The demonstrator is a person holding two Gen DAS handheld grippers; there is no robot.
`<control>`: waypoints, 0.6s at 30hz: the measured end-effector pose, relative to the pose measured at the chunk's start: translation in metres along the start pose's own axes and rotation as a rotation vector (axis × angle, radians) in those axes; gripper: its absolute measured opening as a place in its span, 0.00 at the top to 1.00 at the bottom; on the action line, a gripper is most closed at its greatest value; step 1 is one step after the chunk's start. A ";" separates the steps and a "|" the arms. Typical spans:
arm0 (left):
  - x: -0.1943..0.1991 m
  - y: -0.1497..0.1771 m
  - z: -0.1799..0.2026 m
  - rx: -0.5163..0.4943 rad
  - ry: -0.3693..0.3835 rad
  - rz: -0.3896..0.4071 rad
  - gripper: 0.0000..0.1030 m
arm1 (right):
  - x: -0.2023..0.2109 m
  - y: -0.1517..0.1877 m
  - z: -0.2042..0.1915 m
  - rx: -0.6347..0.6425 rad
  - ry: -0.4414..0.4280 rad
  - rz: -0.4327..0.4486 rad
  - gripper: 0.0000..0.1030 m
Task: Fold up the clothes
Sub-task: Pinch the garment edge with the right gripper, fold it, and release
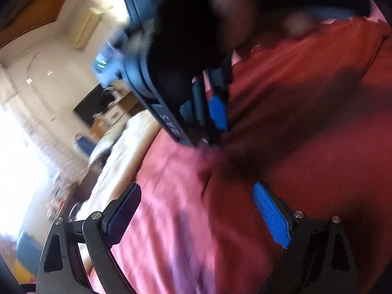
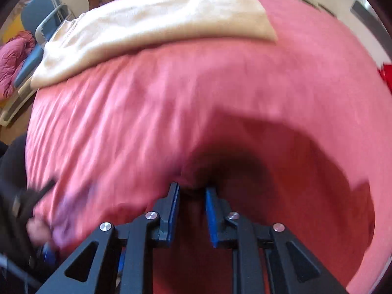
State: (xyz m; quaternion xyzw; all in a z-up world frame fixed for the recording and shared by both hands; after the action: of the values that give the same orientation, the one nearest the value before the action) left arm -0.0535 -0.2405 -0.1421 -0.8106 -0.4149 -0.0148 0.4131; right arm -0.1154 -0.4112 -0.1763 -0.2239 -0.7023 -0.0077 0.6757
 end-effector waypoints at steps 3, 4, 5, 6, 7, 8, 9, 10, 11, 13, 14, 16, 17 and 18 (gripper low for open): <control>0.001 0.010 -0.006 0.036 -0.021 -0.024 0.09 | -0.004 -0.016 0.008 -0.076 0.026 0.073 0.85; -0.001 0.010 -0.007 0.045 -0.010 -0.031 0.09 | -0.002 -0.015 0.007 -0.087 0.013 0.078 0.84; -0.003 0.011 -0.008 0.053 0.001 -0.038 0.09 | 0.005 -0.012 0.006 -0.084 -0.003 0.088 0.83; -0.004 0.011 -0.008 0.062 0.012 -0.045 0.09 | 0.018 -0.007 0.008 -0.102 -0.014 0.121 0.83; -0.005 0.011 -0.008 0.065 0.016 -0.048 0.09 | 0.033 -0.001 0.013 -0.142 -0.022 0.168 0.82; -0.005 0.011 -0.008 0.064 0.016 -0.051 0.09 | 0.049 0.004 0.018 -0.181 -0.030 0.216 0.80; -0.005 0.011 -0.008 0.066 0.019 -0.057 0.09 | 0.060 0.011 0.019 -0.209 -0.043 0.246 0.78; -0.005 0.012 -0.009 0.068 0.023 -0.065 0.09 | 0.065 0.019 0.016 -0.226 -0.061 0.261 0.78; -0.005 0.012 -0.009 0.070 0.028 -0.074 0.09 | 0.070 0.027 0.012 -0.243 -0.078 0.276 0.78; -0.001 0.019 -0.009 0.090 0.060 -0.102 0.09 | 0.071 0.042 0.003 -0.265 -0.106 0.283 0.77; 0.001 0.024 -0.011 0.106 0.084 -0.121 0.09 | 0.059 0.048 -0.006 -0.261 -0.110 0.257 0.77; 0.005 0.035 -0.013 0.140 0.131 -0.158 0.09 | 0.033 0.063 -0.025 -0.248 -0.131 0.188 0.75; 0.007 0.040 -0.014 0.157 0.154 -0.176 0.09 | 0.025 0.068 -0.033 -0.221 -0.119 0.171 0.74; 0.009 0.045 -0.015 0.173 0.178 -0.195 0.09 | 0.026 0.068 -0.038 -0.180 -0.073 0.188 0.75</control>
State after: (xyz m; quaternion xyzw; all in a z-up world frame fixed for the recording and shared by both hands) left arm -0.0120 -0.2590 -0.1579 -0.7233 -0.4531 -0.0907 0.5132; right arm -0.0573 -0.3538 -0.1681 -0.3488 -0.6986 0.0008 0.6247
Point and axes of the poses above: each gripper's, at about its wrist camera, not at the fingertips, and x roughly against the way its jaws point, z to its right, y to its underside, the point moved 10 cm from there along -x, roughly the way its jaws point, and after that the axes turned 6 degrees about -y, right-handed, at the moved point
